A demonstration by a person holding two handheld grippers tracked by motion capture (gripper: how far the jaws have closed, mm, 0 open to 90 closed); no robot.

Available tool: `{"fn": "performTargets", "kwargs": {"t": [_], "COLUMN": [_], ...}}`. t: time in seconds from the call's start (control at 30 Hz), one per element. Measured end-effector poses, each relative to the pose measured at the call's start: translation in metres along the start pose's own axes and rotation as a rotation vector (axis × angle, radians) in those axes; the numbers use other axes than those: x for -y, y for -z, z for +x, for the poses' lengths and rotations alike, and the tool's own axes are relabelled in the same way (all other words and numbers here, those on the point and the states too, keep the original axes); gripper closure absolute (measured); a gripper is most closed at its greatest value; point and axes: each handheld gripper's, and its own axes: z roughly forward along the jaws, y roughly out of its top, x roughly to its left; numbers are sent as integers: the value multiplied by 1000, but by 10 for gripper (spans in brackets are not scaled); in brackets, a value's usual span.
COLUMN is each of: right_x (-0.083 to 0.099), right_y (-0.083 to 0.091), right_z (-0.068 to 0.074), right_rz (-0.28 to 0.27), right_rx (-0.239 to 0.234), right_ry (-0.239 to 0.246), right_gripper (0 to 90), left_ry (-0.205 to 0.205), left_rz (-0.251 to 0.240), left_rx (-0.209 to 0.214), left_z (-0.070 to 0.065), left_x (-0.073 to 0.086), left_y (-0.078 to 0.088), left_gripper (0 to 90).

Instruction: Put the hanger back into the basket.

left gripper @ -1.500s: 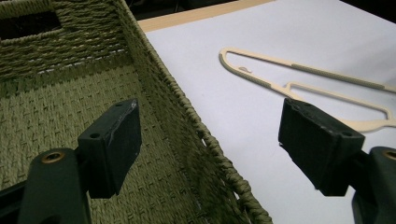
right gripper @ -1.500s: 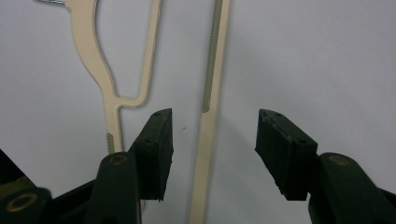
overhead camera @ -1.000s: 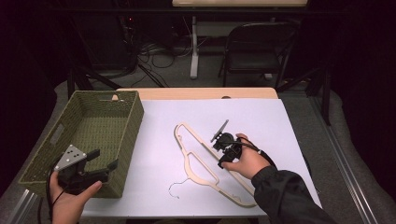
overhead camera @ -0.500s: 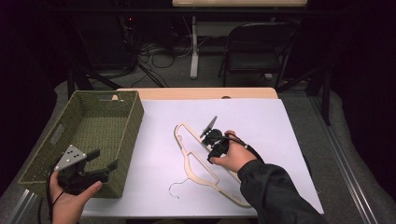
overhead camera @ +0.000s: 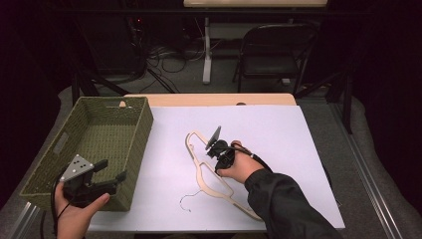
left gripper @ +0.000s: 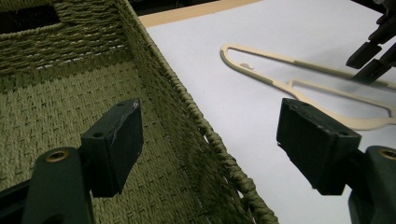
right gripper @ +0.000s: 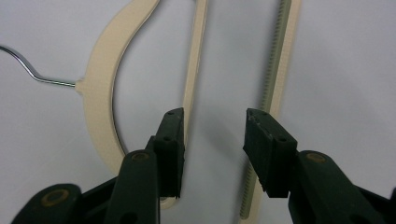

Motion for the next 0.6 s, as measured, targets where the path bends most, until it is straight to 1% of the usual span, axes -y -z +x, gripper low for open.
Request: {"fn": "performTargets", "kwargs": {"t": [0.03, 0.1, 0.13, 0.17, 0.2, 0.23, 0.27, 0.33, 0.37, 0.43, 0.47, 0.5, 0.53, 0.6], "right_x": [-1, -3, -3, -4, -5, -5, -6, -7, -7, -8, -9, -10, -9, -9], "right_y": [-2, -4, -6, -7, -7, -7, -10, -12, -12, -16, -17, -16, -20, -21], "right_z": [0, 1, 1, 2, 2, 2, 4, 4, 5, 7, 7, 7, 9, 10], "right_rz": [-9, 8, 4, 11, 26, 26, 35, 29, 41, 51, 55, 84, 53, 74], "right_rx": [-6, -2, -8, 1, -5, -5, -22, -18, -19, -44, -39, -35, -44, -38], "right_ry": [1, -1, -7, -5, -3, -3, -16, -14, -20, -34, -29, -17, -41, -38], "right_gripper": [599, 609, 611, 622, 636, 636, 655, 661, 675, 697, 709, 725, 731, 739], "left_ry": [2, 0, 0, -1, -1, -1, -1, 0, 2, 0, 0, -1, -1, -1], "left_rz": [-2, -1, 0, 1, 1, 1, 1, 1, 0, 1, 1, 1, 3, 6], "left_rx": [0, 0, 0, 0, 0, 0, 0, -1, -1, -2, -2, -2, -1, -2], "left_z": [0, 0, 0, 0, 0, 0, 0, 1, 1, 1, 1, 1, 1, 1], "left_x": [0, 0, 0, 0, 0, 1, 1, 1, 1, 1, 1, 1, 1, 1], "left_y": [0, 0, 0, 0, 0, 0, 0, 0, 0, 0, 0, 0, 0, -1], "left_gripper": [230, 230, 230, 230, 230, 230, 230, 230, 230, 230, 230, 230, 230, 230]}}
